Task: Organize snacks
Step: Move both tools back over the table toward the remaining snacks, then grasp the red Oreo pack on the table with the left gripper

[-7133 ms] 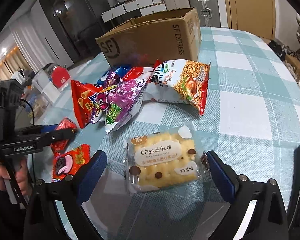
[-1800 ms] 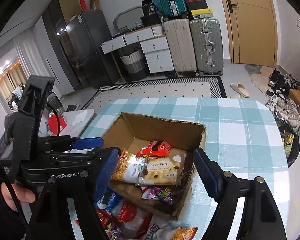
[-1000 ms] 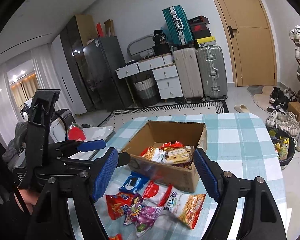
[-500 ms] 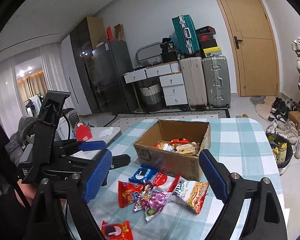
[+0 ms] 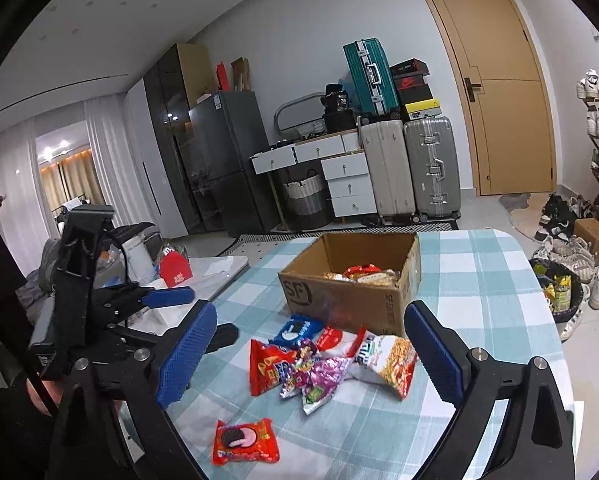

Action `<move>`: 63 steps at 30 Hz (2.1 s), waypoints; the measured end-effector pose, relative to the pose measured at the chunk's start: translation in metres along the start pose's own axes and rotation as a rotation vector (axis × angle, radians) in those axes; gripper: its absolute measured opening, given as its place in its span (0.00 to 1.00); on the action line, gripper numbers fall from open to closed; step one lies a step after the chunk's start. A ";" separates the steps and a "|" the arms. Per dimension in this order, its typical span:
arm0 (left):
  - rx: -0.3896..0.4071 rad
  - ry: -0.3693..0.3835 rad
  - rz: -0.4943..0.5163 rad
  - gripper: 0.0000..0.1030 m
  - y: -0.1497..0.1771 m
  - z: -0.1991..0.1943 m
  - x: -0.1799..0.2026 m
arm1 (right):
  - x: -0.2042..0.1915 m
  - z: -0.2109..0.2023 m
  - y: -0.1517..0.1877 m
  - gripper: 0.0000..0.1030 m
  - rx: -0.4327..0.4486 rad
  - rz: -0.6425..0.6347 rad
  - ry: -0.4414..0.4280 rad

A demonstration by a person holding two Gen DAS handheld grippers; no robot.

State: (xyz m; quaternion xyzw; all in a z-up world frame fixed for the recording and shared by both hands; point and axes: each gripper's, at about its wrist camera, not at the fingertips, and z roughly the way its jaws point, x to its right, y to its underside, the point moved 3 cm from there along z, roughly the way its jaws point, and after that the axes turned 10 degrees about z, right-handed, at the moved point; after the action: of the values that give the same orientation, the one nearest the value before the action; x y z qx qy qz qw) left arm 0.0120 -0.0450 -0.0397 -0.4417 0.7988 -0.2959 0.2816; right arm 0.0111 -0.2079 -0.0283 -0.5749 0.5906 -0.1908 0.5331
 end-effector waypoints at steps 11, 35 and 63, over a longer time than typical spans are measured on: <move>-0.030 0.049 0.043 0.99 0.063 0.014 0.019 | 0.016 0.009 0.037 0.99 -0.026 0.000 0.035; -0.245 0.340 -0.008 0.98 0.126 0.090 0.048 | 0.046 0.053 0.084 0.99 -0.192 0.074 -0.002; -0.188 0.371 -0.067 0.41 0.124 0.072 0.025 | 0.049 0.056 0.093 0.99 -0.245 0.109 -0.002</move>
State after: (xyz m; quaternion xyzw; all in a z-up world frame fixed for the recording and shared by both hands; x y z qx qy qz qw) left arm -0.0147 -0.0292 -0.1819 -0.4305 0.8458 -0.3054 0.0773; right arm 0.0250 -0.2047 -0.1468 -0.6030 0.6393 -0.0875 0.4691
